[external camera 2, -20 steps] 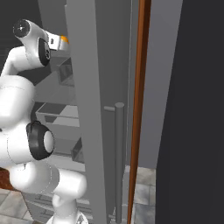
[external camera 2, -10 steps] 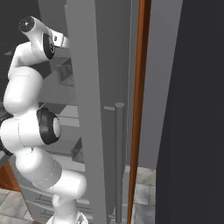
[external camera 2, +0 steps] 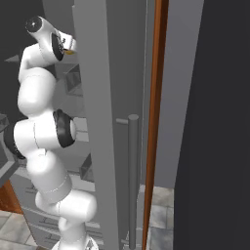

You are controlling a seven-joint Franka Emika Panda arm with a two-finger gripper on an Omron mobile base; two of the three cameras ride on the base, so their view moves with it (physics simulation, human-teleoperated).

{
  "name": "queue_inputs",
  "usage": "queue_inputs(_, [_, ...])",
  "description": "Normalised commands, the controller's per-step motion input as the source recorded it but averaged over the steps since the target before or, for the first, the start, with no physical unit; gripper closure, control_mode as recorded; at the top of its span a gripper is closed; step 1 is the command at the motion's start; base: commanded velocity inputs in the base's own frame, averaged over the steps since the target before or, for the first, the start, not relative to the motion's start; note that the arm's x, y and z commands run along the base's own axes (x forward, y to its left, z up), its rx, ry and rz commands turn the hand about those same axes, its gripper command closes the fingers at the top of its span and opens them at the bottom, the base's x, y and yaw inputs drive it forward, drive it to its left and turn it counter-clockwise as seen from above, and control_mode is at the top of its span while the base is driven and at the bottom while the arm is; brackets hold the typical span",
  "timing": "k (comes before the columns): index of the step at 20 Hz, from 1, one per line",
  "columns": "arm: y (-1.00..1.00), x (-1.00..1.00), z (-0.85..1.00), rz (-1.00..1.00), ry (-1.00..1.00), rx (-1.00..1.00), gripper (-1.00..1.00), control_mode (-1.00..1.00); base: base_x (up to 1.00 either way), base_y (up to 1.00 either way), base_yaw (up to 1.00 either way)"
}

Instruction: Pick the mango and orange from the fridge and place them on the plate next to the blender to make a fruit smoothie.

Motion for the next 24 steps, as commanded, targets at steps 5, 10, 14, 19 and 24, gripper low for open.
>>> queue_inputs(5, [0.05, 0.39, -0.03, 0.0, 0.0, 0.0, -1.0, -1.0, 0.0, 0.0, 0.0])
queue_inputs(10, [0.02, 0.39, -0.08, 0.0, 0.0, 0.0, -1.0, -1.0, 0.0, 0.0, 0.0])
queue_inputs(14, [0.0, 0.16, -0.22, 0.0, 0.0, 0.0, 1.0, -1.0, 0.0, 0.0, 0.0])
queue_inputs(19, [0.0, 0.0, -0.13, 0.0, -0.01, 0.0, 1.0, -1.0, 0.0, 0.0, 0.0])
queue_inputs(24, [0.0, -0.29, 0.0, 0.0, 0.0, 0.0, 1.0, -1.0, 0.0, 0.0, 0.0])
